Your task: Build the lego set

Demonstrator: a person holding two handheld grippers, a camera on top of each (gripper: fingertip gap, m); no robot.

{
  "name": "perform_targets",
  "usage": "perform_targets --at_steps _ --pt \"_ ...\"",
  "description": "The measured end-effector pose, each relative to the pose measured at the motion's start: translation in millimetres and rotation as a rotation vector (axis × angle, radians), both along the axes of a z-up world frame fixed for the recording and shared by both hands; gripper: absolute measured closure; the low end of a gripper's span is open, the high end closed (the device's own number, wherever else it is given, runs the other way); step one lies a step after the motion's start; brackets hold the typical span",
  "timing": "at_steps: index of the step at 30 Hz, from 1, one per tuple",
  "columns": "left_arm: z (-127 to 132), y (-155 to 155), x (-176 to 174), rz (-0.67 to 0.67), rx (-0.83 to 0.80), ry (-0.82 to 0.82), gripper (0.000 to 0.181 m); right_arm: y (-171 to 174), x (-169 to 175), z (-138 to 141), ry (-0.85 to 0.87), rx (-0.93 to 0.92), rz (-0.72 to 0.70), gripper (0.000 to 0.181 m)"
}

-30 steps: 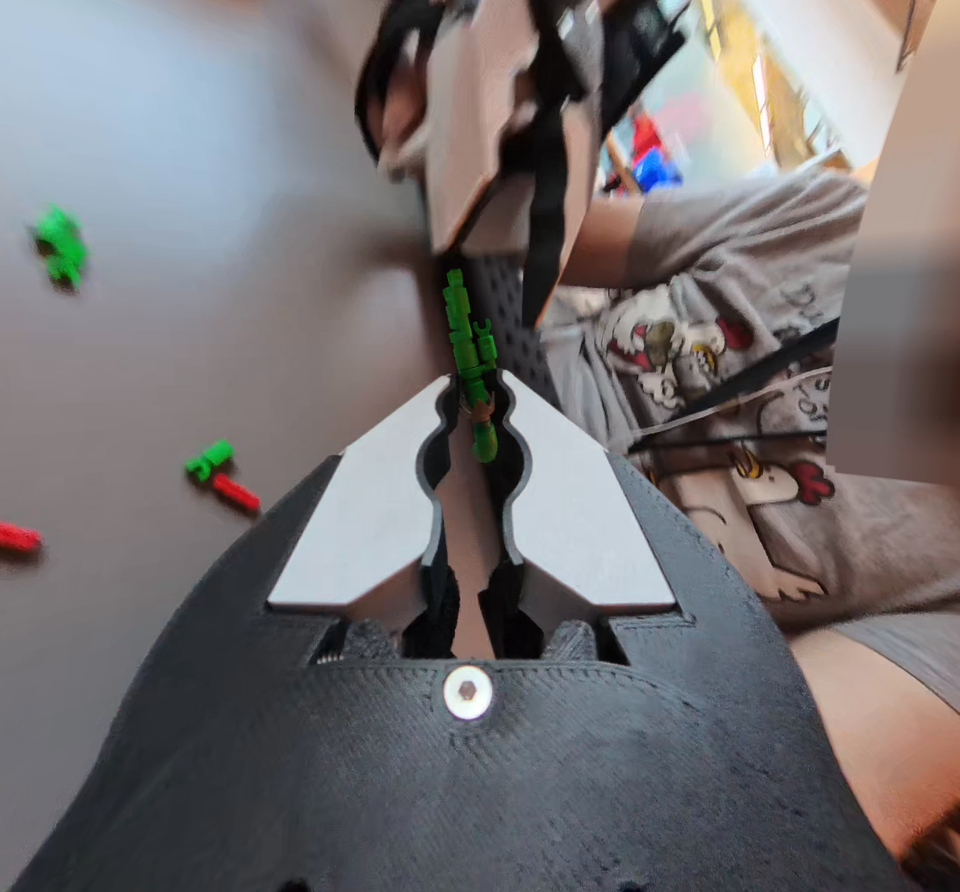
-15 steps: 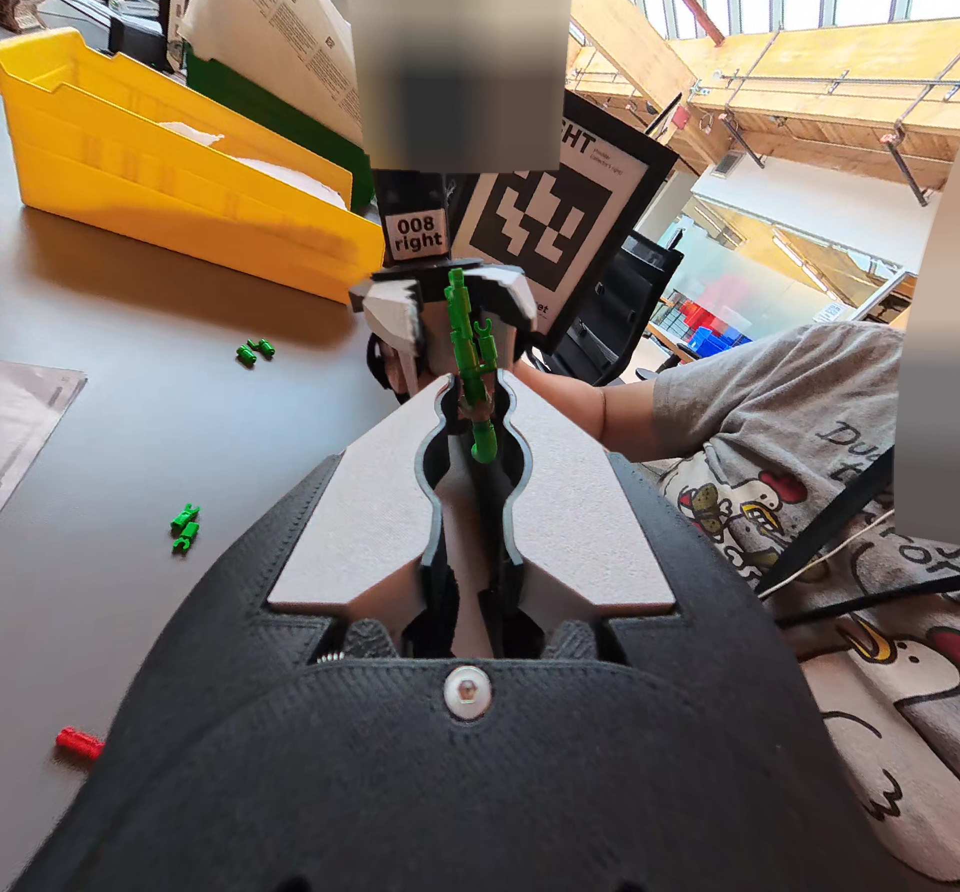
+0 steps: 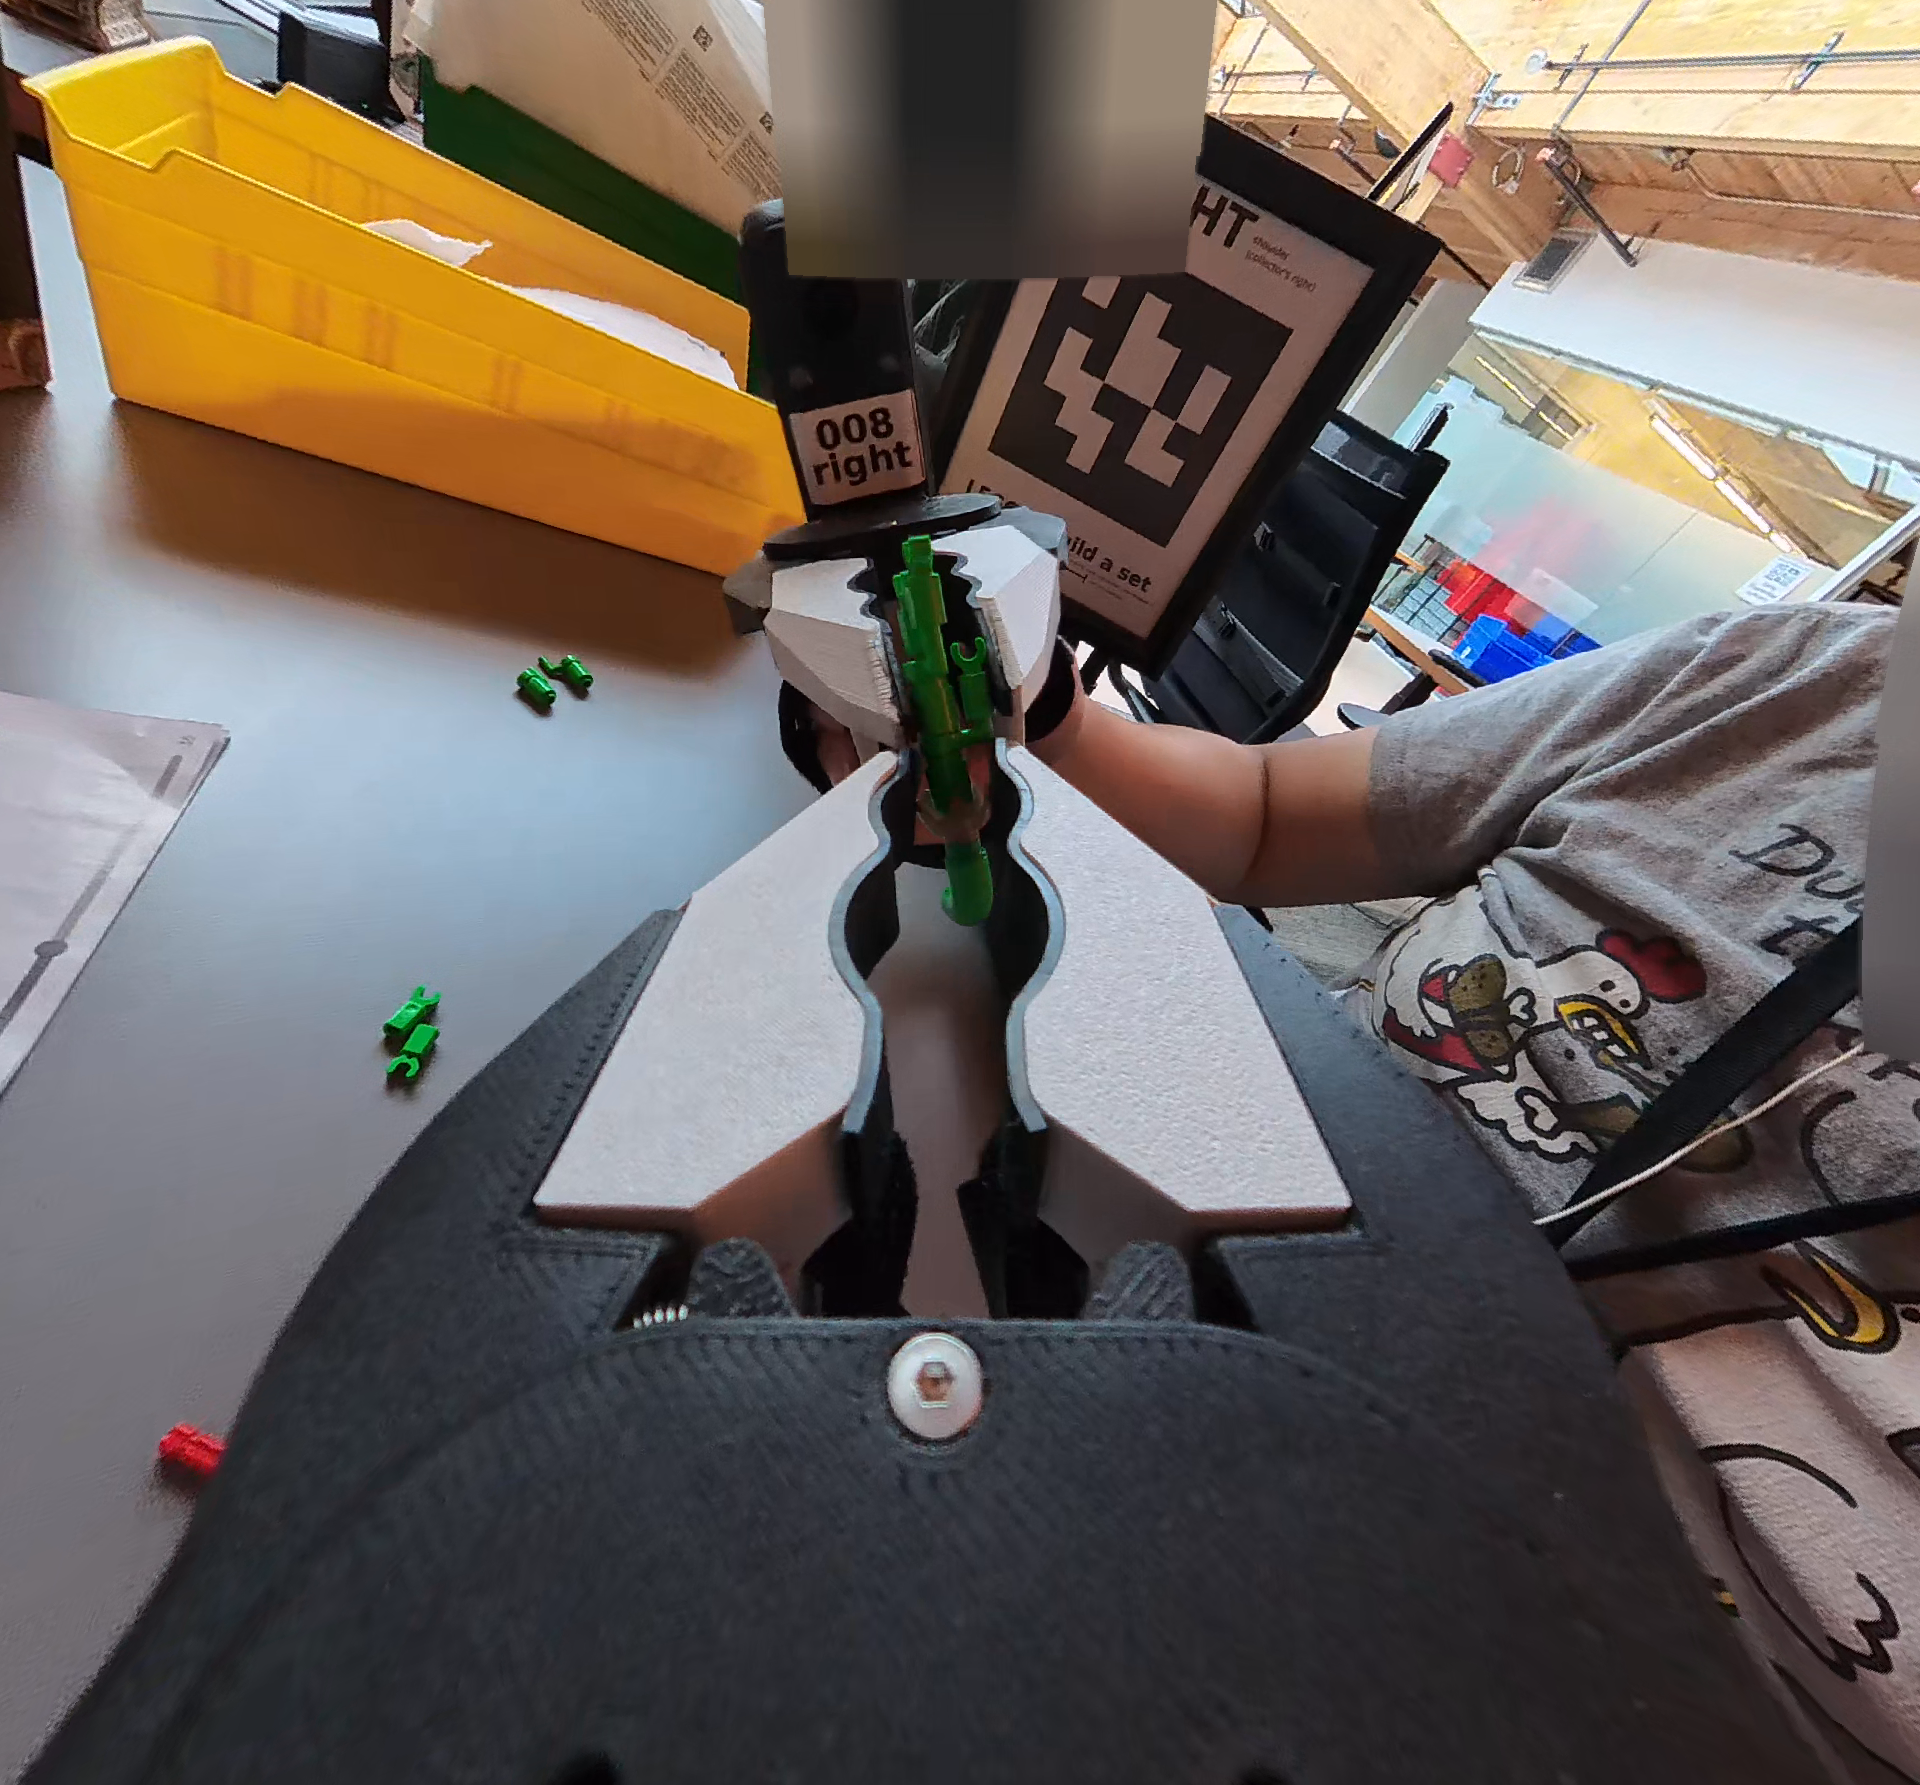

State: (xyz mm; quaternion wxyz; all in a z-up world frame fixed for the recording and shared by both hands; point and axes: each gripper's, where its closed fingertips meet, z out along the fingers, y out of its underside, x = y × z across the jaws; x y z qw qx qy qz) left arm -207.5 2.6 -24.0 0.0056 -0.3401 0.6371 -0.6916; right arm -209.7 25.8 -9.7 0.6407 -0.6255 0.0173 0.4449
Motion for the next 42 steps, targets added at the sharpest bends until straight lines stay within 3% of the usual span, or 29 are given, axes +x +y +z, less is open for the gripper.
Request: perform_targets --at_steps 1,12,25,37,42 --pt "-1.4 -0.2 -0.1 -0.004 -0.001 0.008 0.170 0.0 -0.2 -1.2 -0.010 -0.005 0.000 0.168" --pt "-15.7 -3.8 -2.5 -0.067 -0.018 0.120 0.173 -4.0 10.6 2.7 0.012 0.012 -0.037 0.168" --pt "-4.6 2.9 1.4 -0.035 -0.098 0.095 0.176 -1.0 14.9 3.5 0.063 0.015 -0.050 0.156" --pt "-13.1 1.8 7.9 0.023 -0.020 0.081 0.175 1.6 19.5 -3.3 0.047 -0.036 -0.073 0.168" --pt "-11.9 31.0 9.2 0.161 0.200 -0.029 0.132 -6.8 23.5 -11.5 0.110 -0.127 -0.008 0.168"
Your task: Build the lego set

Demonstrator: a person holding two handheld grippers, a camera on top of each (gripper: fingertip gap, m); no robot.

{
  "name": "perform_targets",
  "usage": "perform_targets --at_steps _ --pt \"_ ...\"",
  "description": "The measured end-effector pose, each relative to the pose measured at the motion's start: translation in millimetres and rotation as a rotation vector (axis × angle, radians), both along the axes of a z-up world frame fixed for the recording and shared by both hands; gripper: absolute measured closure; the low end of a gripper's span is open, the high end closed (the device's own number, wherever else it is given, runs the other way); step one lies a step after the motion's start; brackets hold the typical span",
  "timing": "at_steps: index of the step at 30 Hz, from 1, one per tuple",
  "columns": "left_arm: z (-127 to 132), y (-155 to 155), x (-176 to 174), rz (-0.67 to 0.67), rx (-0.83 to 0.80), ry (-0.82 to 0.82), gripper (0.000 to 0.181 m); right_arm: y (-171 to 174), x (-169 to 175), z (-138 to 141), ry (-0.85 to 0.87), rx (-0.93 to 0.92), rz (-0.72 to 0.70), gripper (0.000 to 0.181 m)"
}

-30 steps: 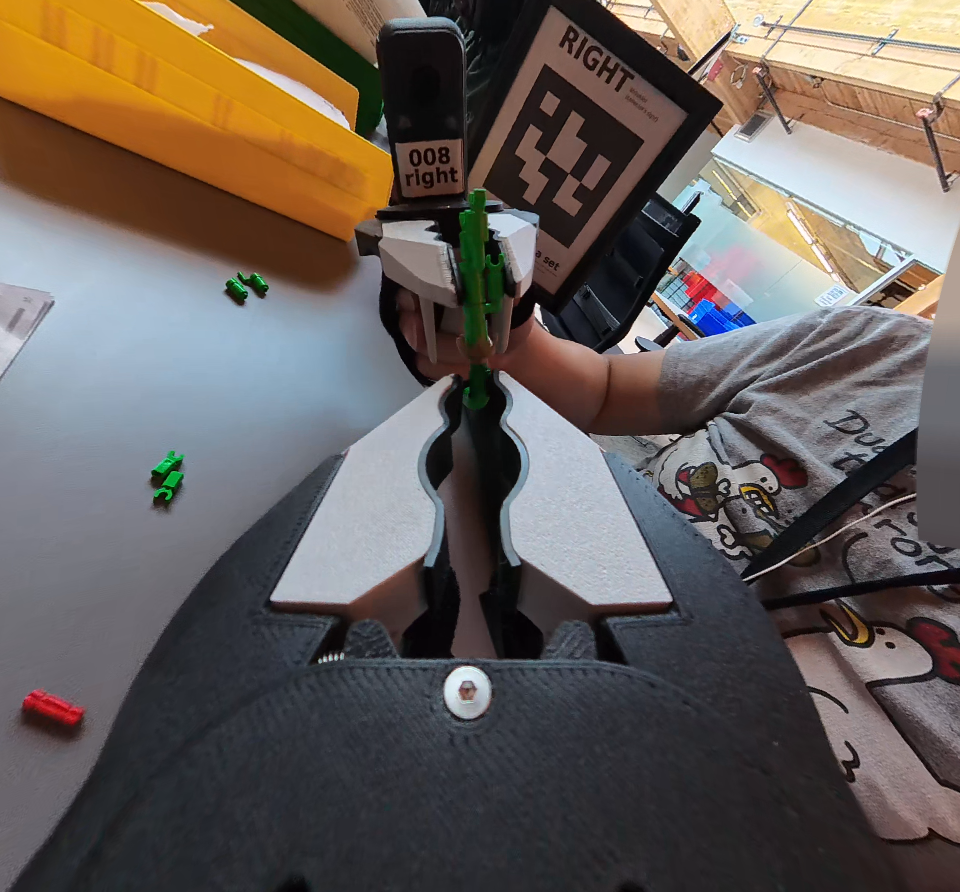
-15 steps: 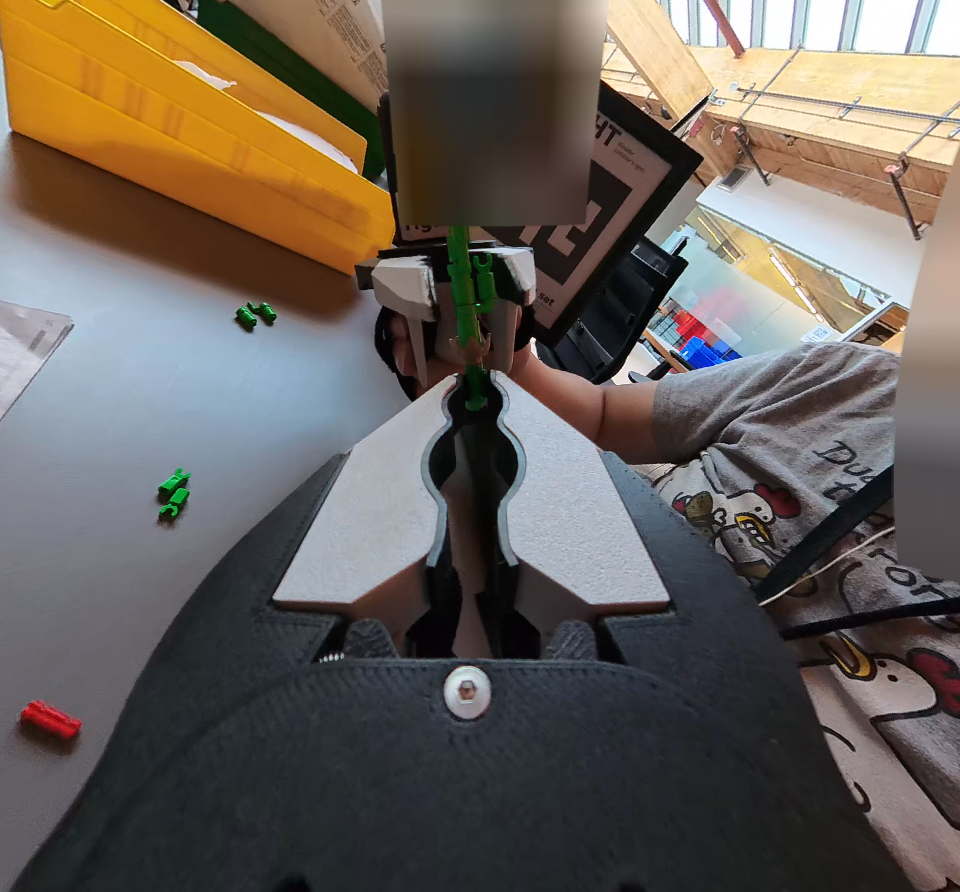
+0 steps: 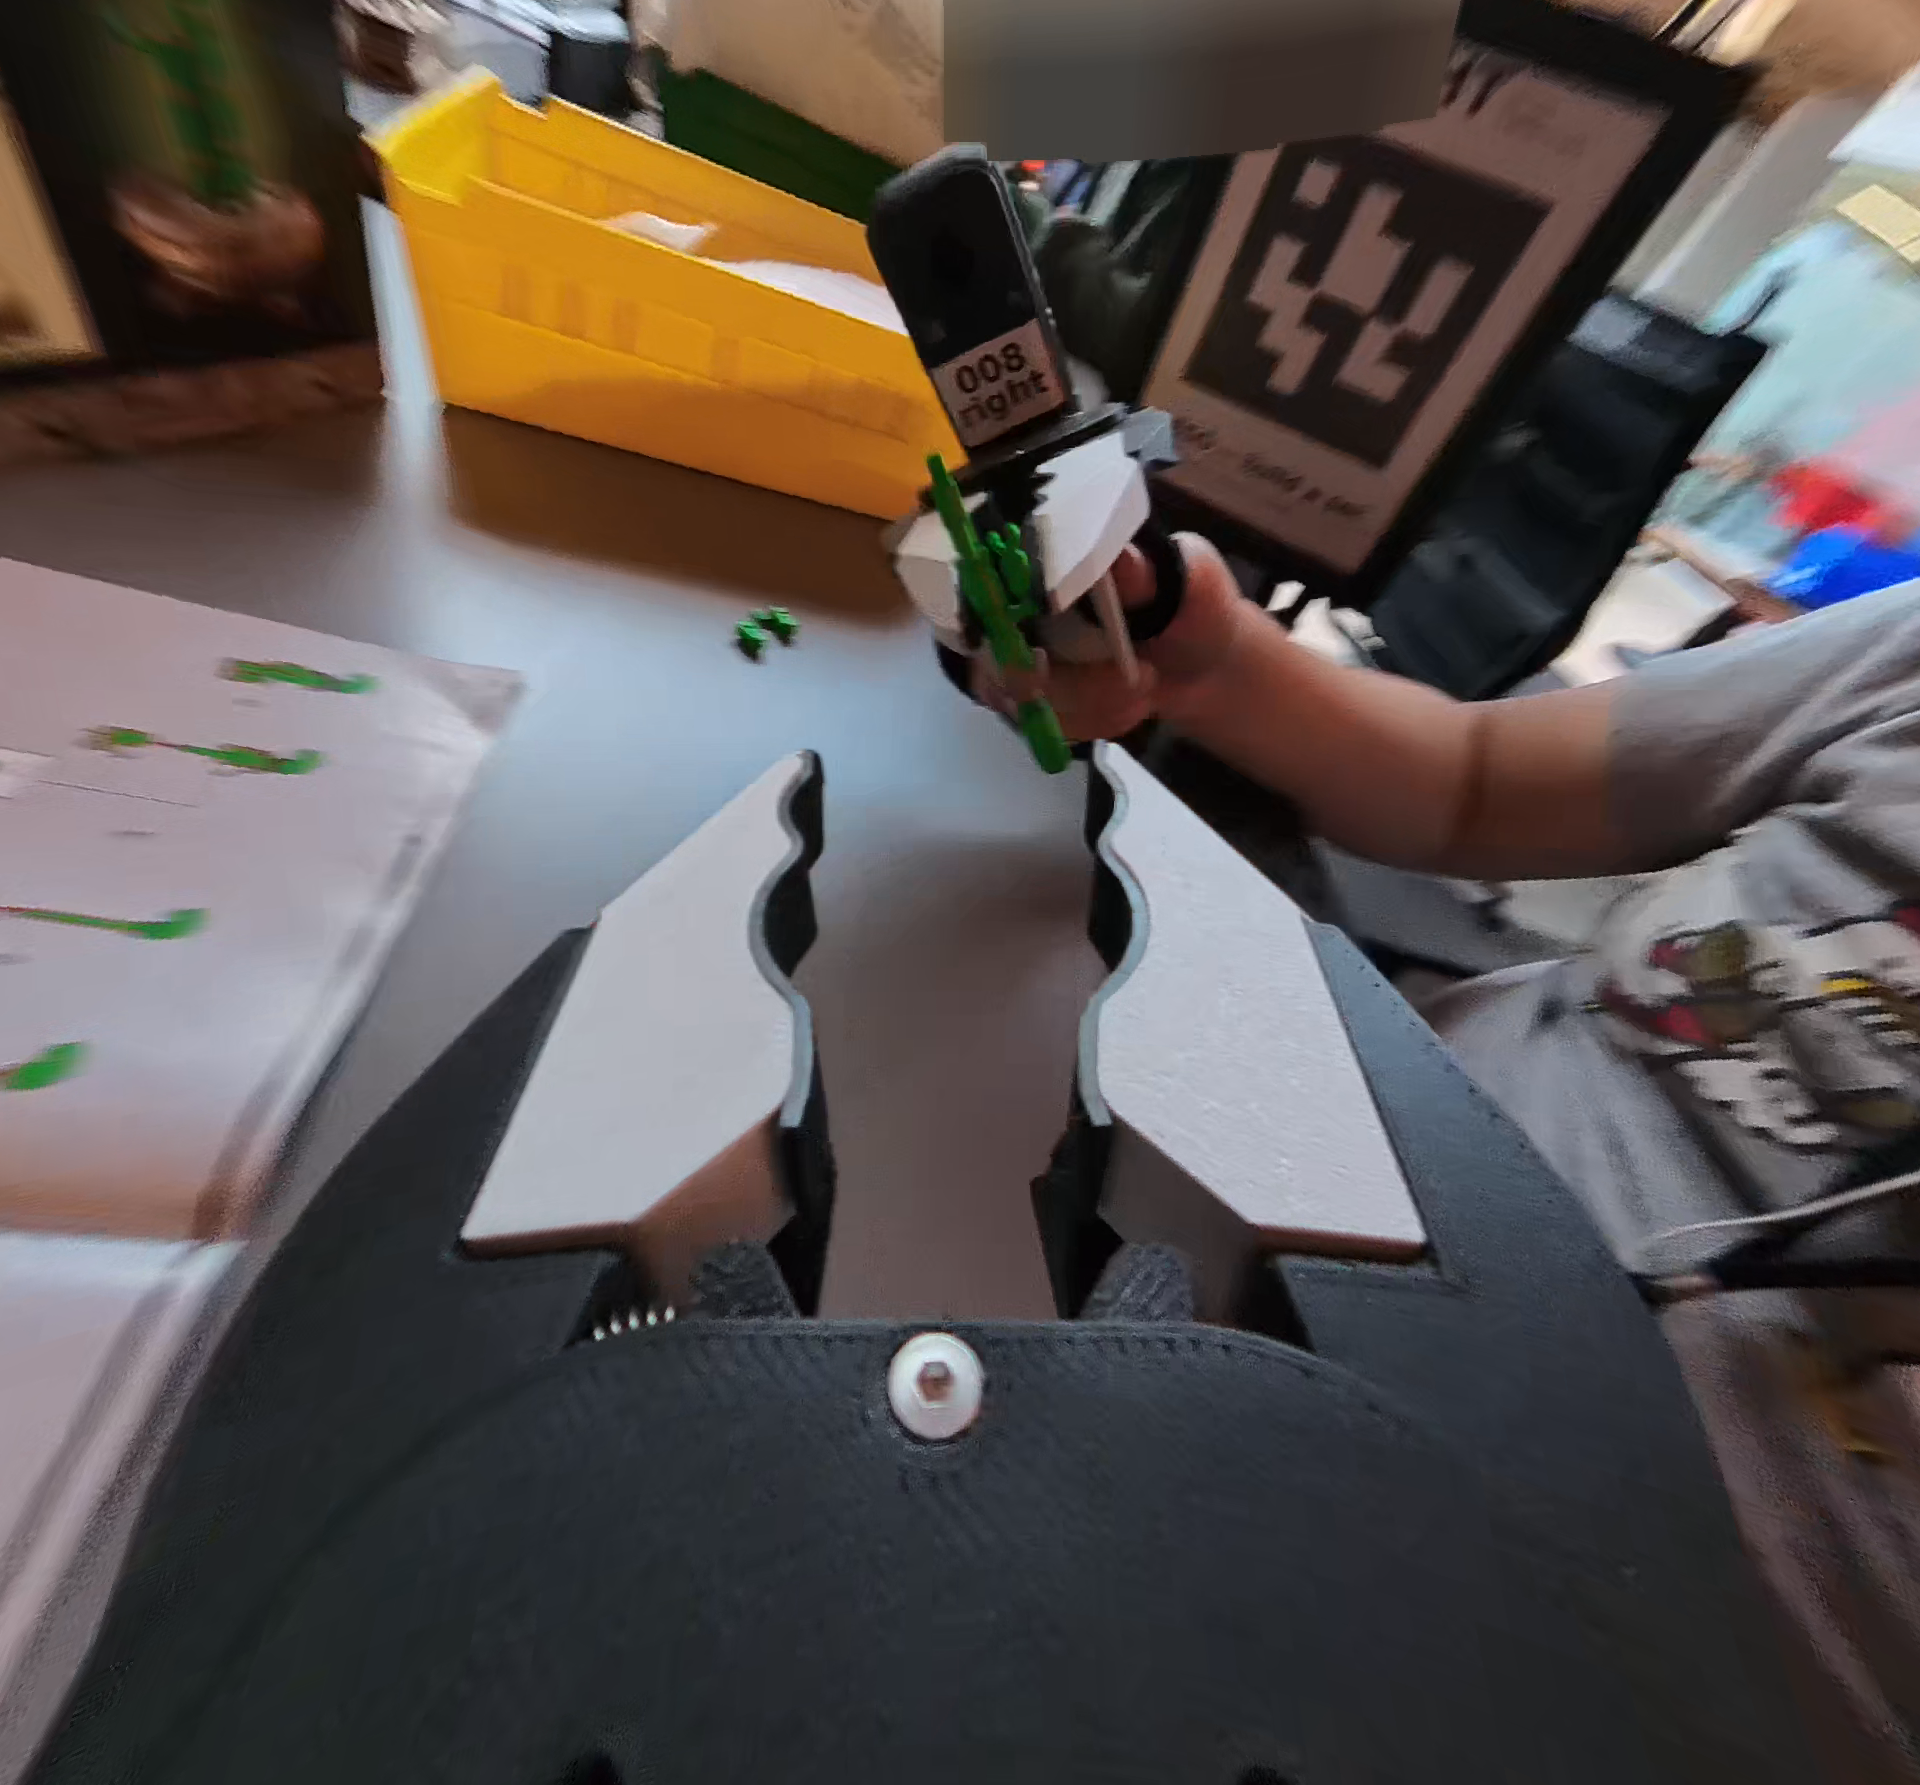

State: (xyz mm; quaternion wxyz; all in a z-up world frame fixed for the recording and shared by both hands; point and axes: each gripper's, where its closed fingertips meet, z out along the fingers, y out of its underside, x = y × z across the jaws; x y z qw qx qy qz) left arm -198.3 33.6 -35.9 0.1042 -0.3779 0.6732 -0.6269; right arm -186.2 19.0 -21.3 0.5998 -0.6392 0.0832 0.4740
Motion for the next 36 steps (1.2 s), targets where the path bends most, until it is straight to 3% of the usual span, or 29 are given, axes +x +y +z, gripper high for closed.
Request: perform_targets --at_steps 4,10,15,24,36 --pt "2.0 9.9 -1.3 0.109 0.243 -0.168 0.125 -6.9 -15.3 -17.5 0.062 -0.127 0.160 0.168" --pt "0.3 -14.7 -6.4 0.142 0.538 -0.429 0.124 -14.6 -32.0 -27.0 0.149 -0.210 0.314 0.168" --pt "-15.4 -26.1 -11.4 0.072 0.640 -0.420 0.131 -22.0 -39.6 -35.1 0.123 -0.266 0.375 0.169" --pt "-48.6 -27.5 -8.3 0.036 0.864 -0.394 0.139 -22.6 -43.4 -67.5 -0.042 -0.404 0.353 0.168" --pt "-56.4 -32.1 -10.5 0.006 0.934 -0.412 0.153 -21.8 -44.8 -72.7 -0.041 -0.425 0.357 0.168"
